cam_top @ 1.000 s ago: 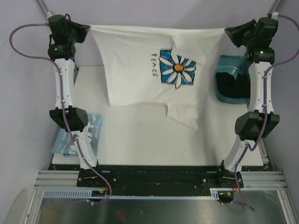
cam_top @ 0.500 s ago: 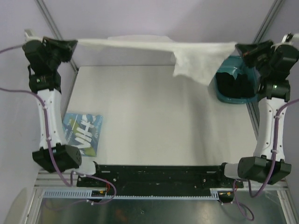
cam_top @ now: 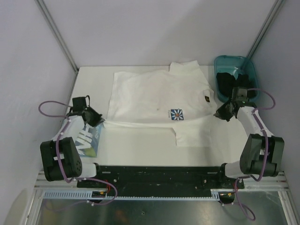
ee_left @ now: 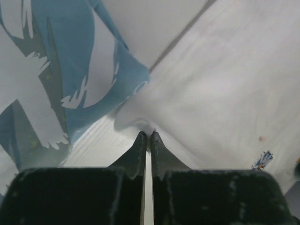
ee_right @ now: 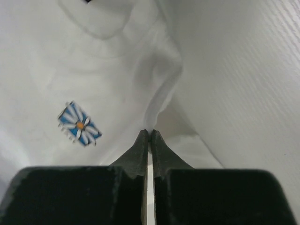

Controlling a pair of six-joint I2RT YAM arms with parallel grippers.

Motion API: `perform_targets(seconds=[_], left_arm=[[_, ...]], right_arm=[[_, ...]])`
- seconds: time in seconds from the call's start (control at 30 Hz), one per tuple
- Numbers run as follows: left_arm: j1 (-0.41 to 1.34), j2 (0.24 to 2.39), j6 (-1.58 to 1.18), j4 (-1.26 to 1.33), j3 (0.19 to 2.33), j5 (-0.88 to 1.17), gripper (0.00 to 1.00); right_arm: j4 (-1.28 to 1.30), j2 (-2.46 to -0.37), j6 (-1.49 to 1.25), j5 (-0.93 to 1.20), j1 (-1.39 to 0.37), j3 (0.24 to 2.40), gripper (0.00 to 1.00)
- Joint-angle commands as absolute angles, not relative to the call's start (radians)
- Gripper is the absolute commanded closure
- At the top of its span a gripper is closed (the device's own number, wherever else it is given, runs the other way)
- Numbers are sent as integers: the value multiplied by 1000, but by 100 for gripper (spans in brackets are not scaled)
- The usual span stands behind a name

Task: Fold and stack the t-shirts
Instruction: Flatten out the tshirt

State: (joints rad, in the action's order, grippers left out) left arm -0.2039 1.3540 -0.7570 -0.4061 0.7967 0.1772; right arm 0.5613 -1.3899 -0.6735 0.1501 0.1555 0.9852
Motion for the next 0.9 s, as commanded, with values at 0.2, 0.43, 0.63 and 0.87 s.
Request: perform_targets(seconds=[0.2,0.43,0.63,0.87], left_arm=[[-189,1325,-580,-359,723,50,100],[-177,1262,-554,-375,692,64,100],[-148,1246,-545,-377,683,53,100],[-146,1239,-550,-379,676,61,100]], right_arm=[[561,-1489,-574,-73,161,932,100],[679,-1310,-577,-89,186,929,39],[775,-1075,-641,-97,77,818,41],[819,-861,-799,-108,-58,667,59]])
